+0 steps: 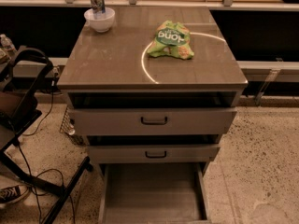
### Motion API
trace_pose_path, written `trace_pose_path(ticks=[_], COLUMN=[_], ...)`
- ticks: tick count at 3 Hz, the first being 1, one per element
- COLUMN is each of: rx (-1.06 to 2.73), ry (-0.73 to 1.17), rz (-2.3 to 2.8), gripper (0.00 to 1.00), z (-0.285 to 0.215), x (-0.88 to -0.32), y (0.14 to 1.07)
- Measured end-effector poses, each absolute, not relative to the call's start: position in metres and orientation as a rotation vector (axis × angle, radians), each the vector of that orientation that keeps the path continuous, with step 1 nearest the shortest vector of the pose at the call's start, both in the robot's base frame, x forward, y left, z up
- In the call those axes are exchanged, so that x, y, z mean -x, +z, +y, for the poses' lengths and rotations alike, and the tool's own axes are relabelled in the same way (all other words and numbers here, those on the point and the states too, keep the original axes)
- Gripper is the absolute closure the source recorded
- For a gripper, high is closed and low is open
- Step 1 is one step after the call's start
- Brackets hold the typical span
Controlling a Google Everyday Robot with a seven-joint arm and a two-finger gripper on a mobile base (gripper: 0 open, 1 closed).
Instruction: Close bottom drawer
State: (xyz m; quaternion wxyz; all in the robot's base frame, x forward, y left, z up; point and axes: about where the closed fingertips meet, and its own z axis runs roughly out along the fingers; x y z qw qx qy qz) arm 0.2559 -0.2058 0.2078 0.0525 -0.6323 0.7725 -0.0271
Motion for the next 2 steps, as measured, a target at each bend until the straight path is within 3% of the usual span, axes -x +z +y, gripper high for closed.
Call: trace_pose_path(ticks=[2], rx=[1.972], ry=[-0.027], rz=[2.184], gripper=[1.0], z=[-0.183], x=[-0.267], y=[0.141])
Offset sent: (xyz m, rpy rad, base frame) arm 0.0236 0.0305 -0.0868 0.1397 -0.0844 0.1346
